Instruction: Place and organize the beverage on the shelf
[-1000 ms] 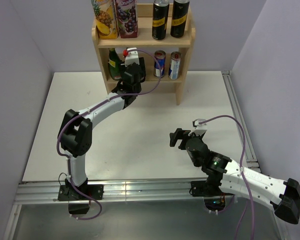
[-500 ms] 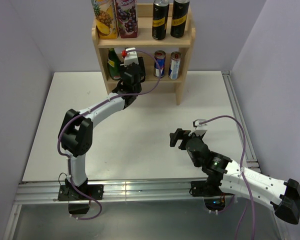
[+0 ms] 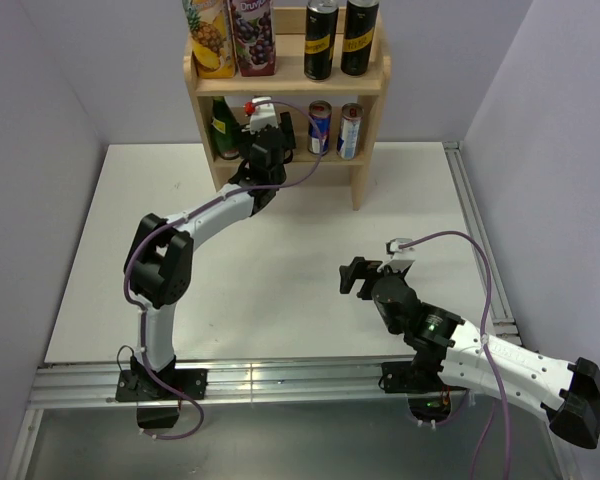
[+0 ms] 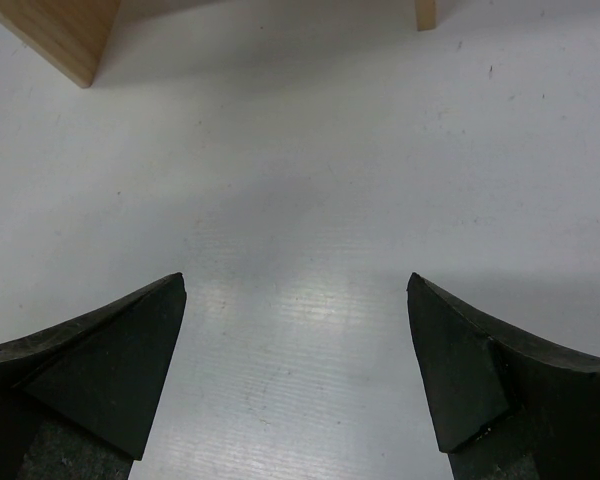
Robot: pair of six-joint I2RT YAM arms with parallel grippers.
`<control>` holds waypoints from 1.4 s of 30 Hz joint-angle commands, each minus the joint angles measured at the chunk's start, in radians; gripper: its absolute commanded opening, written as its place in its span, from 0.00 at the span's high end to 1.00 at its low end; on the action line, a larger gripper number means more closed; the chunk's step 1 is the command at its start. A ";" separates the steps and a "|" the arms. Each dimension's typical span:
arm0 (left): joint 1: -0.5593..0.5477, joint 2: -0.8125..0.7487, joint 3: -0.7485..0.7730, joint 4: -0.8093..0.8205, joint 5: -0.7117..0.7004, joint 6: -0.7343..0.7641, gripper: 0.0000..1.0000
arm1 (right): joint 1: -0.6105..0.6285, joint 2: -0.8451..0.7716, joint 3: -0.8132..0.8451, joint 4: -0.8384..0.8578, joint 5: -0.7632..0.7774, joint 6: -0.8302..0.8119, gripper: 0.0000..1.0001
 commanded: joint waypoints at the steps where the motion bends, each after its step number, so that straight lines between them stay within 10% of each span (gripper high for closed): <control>1: 0.051 0.013 0.075 0.017 -0.017 -0.011 0.07 | 0.008 -0.013 -0.008 0.041 0.016 -0.006 0.02; 42: -0.025 -0.155 -0.184 0.081 -0.017 0.036 0.05 | 0.007 -0.030 -0.014 0.041 0.014 -0.006 0.02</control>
